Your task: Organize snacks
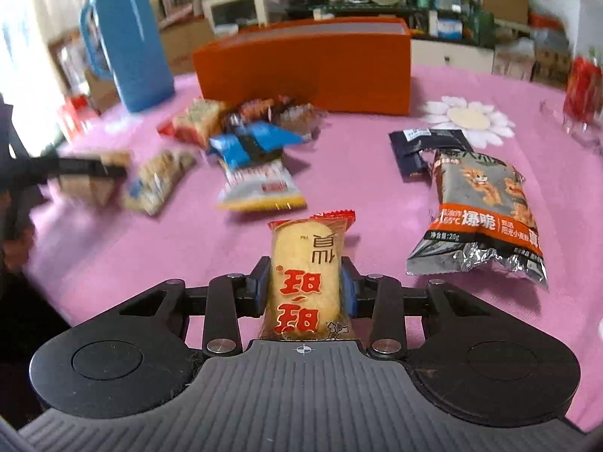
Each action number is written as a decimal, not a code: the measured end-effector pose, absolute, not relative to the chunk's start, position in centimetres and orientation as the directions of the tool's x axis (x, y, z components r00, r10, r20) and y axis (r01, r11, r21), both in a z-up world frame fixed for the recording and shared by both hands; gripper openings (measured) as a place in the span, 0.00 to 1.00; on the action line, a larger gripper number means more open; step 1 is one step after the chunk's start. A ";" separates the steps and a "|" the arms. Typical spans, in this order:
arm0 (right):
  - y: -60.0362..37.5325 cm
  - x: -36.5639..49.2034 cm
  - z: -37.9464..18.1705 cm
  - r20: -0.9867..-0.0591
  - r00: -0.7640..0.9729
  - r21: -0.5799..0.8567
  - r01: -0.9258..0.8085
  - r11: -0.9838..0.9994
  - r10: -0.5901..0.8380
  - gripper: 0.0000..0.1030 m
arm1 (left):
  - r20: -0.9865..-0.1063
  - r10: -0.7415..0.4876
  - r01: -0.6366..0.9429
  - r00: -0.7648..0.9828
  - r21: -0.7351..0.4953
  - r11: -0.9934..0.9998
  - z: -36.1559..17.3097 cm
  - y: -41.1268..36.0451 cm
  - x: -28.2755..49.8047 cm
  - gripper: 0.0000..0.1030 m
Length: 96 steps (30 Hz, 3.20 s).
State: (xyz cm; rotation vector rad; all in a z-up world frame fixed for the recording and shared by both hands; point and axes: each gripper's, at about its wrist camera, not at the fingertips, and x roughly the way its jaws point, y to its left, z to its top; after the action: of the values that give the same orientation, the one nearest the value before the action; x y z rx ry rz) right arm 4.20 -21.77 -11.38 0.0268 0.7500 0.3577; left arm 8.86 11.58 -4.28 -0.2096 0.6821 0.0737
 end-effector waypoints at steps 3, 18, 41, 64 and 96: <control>-22.5 4.2 -8.8 -0.609 0.702 0.199 -0.315 0.928 0.370 0.16 | -0.590 -0.016 -0.111 0.807 -0.179 0.978 -1.8 11.2 8.8 0.57; -20.6 25.6 0.2 -0.446 0.831 0.057 -0.345 0.937 0.333 0.16 | -0.510 -0.213 0.094 0.833 -0.248 0.964 4.5 3.7 28.3 0.57; -20.7 32.7 -2.1 -0.525 0.769 0.187 -0.313 0.931 0.364 0.79 | -0.477 -0.150 0.084 0.866 -0.158 0.984 5.7 3.4 26.5 0.97; -35.5 9.0 -10.5 -0.455 0.868 0.375 -0.016 0.927 0.199 0.89 | -0.665 -0.072 -0.015 0.744 -0.125 0.992 -2.1 -2.4 7.0 0.97; -33.5 10.5 -12.4 -0.570 0.797 0.337 0.007 0.941 0.199 0.91 | -0.726 0.076 -0.145 0.683 -0.034 0.989 -6.4 2.2 10.3 0.61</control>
State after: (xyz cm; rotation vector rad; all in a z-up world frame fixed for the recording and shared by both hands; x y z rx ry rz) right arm 10.51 -33.52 -12.42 0.3340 0.6426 0.1052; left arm 10.30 2.23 -6.37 -0.0910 0.8092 0.1243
